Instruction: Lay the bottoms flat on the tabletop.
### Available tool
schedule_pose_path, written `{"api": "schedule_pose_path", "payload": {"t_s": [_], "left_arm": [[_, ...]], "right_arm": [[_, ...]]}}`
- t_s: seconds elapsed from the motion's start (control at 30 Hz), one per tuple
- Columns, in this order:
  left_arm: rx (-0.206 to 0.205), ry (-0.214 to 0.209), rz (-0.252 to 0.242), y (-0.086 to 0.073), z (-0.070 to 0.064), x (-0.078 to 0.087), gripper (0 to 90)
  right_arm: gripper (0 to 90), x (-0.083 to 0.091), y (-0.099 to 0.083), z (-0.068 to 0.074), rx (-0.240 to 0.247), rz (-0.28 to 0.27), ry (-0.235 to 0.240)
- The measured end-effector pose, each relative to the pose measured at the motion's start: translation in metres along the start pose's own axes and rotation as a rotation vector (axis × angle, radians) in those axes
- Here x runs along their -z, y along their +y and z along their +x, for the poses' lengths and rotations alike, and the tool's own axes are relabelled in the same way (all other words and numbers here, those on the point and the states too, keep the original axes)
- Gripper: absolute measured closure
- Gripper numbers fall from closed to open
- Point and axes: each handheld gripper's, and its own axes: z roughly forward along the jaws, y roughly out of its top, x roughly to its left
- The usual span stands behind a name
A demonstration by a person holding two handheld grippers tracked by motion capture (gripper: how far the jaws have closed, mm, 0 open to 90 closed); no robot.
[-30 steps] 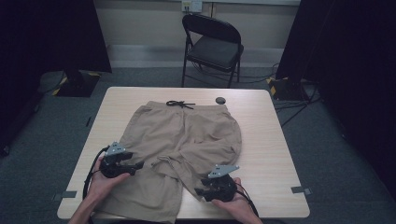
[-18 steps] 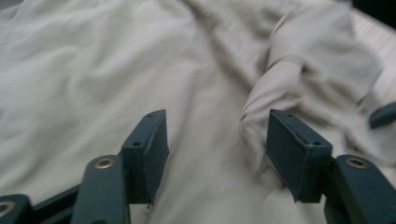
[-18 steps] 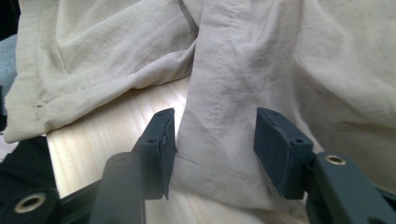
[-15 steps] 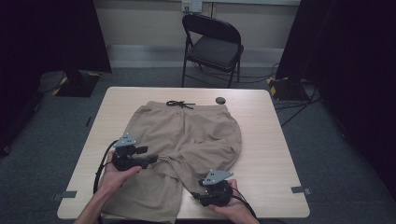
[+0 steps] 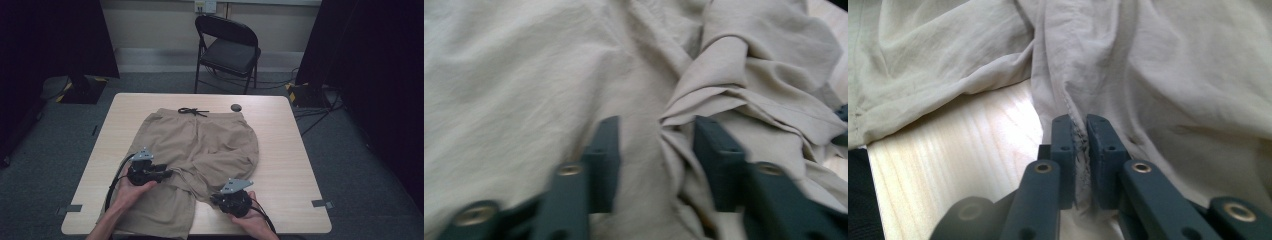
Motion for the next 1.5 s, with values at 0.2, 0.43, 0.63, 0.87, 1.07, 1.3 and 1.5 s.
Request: {"api": "schedule_pose_path", "payload": {"t_s": [0.2,0.43,0.63,0.87,1.07,1.3,1.5], "left_arm": [[-0.002,-0.057,-0.022,0.002,-0.004,0.002,80.6],[-0.011,-0.133,-0.030,0.005,-0.017,-0.001,83.3],[-0.030,-0.215,-0.036,0.012,-0.034,-0.005,84.9],[-0.054,-0.270,-0.064,0.024,-0.058,-0.011,88.1],[-0.091,-0.314,-0.086,0.042,-0.081,-0.016,88.8],[-0.143,-0.365,-0.111,0.060,-0.110,-0.016,89.0],[-0.176,-0.422,-0.117,0.064,-0.132,-0.017,89.0]], "right_arm": [[84.5,0.015,0.001,-0.018,-0.067,-0.042,-0.018],[84.7,0.046,0.002,-0.043,-0.148,-0.141,-0.075],[84.8,0.076,0.006,-0.059,-0.201,-0.225,-0.119],[84.9,0.110,0.010,-0.073,-0.219,-0.304,-0.171],[85.0,0.137,0.010,-0.082,-0.224,-0.341,-0.219],[84.9,0.167,0.008,-0.087,-0.231,-0.390,-0.272],[84.9,0.189,0.006,-0.085,-0.218,-0.418,-0.305]]}}
